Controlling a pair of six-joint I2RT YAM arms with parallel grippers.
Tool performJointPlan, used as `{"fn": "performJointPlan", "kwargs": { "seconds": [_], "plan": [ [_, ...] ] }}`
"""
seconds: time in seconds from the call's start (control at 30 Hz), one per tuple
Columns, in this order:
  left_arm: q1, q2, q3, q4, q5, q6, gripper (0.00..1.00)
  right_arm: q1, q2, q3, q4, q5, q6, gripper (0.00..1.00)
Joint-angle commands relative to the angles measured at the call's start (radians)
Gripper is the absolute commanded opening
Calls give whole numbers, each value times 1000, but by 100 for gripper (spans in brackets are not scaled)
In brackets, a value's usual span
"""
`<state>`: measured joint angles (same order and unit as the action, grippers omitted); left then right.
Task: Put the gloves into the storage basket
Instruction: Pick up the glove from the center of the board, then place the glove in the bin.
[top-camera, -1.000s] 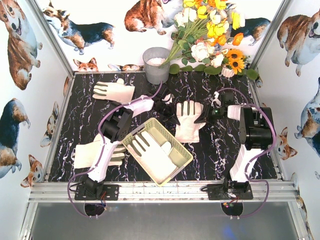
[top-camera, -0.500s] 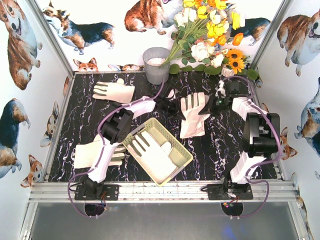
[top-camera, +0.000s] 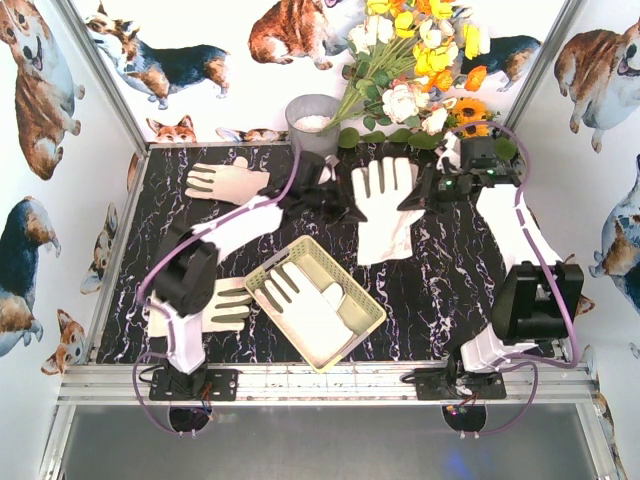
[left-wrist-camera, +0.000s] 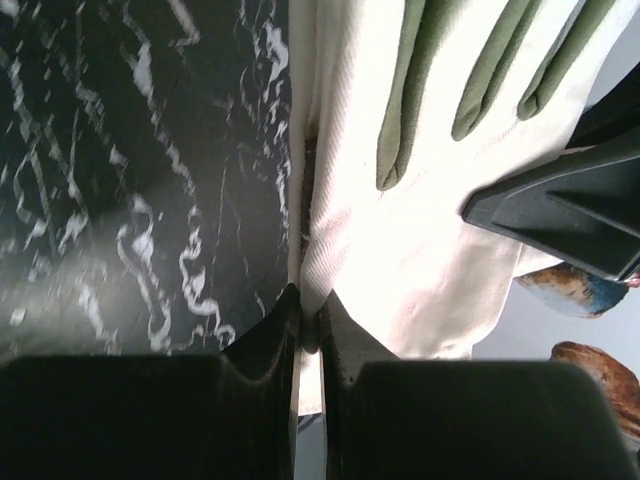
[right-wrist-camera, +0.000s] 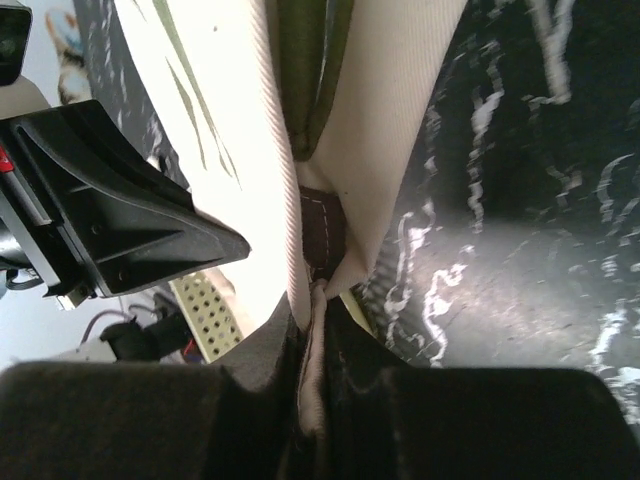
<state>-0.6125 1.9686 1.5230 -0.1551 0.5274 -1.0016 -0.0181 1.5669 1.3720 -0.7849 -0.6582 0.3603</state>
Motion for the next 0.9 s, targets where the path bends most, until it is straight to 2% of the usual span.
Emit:
{"fn": "performJointPlan", "kwargs": {
  "seconds": [0.0,0.13,0.27,0.43,0.67,0.87],
  "plan": [
    [-27,-174,-163,0,-119,-21,0,74,-63,1,-26,-56,50,0],
    [-81,-379,-312,-48,-291,-55,0,139,-84,-31,-8,-87,47,0],
    [-174,-534,-460,-77,-390,-133,0,213,-100,-75,25,-128,41,0],
    [-273,-638,-514,-186,-516,-198,0,328,-101,-127,62,-128,46,0],
    [-350,-735,-573,-331,-564,-226,0,482,-81,-170,151,-101,100,0],
    [-369,-786,-639,-380,-602,-262,0,602,-40,-215,225,-48,130,0]
  ]
}}
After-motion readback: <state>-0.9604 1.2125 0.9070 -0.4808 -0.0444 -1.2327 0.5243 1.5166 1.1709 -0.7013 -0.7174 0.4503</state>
